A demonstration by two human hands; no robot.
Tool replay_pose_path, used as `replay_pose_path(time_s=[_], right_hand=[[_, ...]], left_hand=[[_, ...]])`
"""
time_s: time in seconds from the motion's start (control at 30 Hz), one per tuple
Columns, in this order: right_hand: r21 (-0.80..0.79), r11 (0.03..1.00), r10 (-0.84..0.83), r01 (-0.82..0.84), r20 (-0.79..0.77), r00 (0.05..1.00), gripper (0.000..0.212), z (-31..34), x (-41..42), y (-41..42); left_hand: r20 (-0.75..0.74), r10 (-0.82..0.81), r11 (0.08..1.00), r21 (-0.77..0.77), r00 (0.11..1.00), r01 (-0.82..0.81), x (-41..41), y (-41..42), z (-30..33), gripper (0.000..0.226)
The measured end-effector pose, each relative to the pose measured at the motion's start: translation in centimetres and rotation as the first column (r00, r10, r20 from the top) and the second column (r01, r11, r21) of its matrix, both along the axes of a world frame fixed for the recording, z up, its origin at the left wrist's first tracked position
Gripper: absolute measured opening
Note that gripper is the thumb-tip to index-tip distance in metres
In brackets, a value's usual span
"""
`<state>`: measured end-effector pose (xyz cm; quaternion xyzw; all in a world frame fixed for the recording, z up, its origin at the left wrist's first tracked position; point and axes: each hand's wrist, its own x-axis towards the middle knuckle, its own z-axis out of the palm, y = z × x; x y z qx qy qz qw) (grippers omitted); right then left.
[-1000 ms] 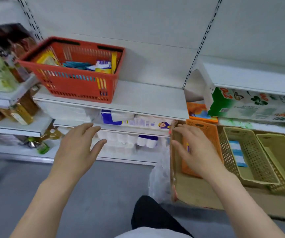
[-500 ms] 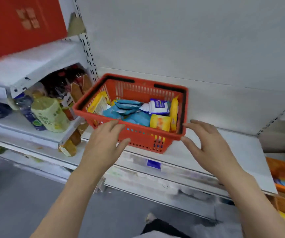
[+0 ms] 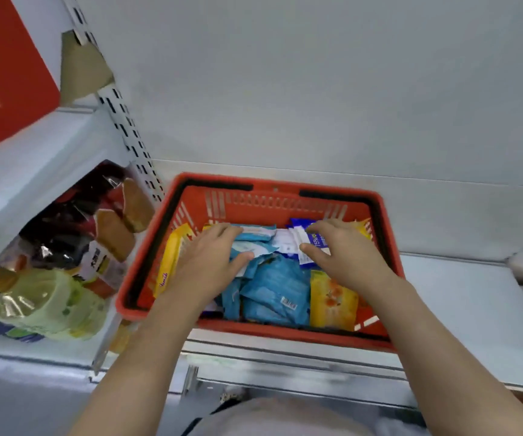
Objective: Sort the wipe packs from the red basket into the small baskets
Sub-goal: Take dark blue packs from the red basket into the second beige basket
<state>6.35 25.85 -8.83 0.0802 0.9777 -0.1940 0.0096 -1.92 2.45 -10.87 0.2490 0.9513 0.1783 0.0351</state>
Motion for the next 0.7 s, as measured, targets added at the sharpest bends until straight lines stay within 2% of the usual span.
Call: replay_pose_path(time_s=[0.17,0.27,0.37,0.43,0.5,0.7], right_hand=[[0.080,0.968,-0.248,0.236,0.200,0.948,0.052,-2.5,-3.5,-0.5],[0.166,0.952,-0.290,0.255,0.236,0.928,0.055,-3.7,-4.6,-0.7],[0.076,0.945,-0.327,0.318,0.229,0.917,0.080,-4.5,-5.0,-1.0],[0.075,0.937,-0.348,0.340,0.247,0.904,0.095,-4.7,-4.9,-1.1],[0.037,0.923,-0.381,0.383,0.211,0.900,0.090,-4.5,-4.6,-0.6],[-0.174,0.822,-0.558,0.543,-0.049,0.828,0.047,-1.6,-2.2,2.4]], left_hand=[[0.168,-0.130,0.988,-0.055,0.977,0.141,-5.8,0.9,-0.9,0.066],[0.233,-0.174,0.980,-0.058,0.957,0.192,-8.0,1.6,-1.2,0.070],[0.271,-0.212,0.971,-0.045,0.939,0.233,-8.9,2.9,-1.6,0.072],[0.284,-0.227,0.970,-0.023,0.931,0.244,-9.0,4.2,-1.9,0.072],[0.309,-0.254,0.965,0.014,0.917,0.262,-8.6,5.6,-2.3,0.071],[0.373,-0.314,0.946,0.041,0.873,0.323,-7.9,8.8,-3.9,0.064]])
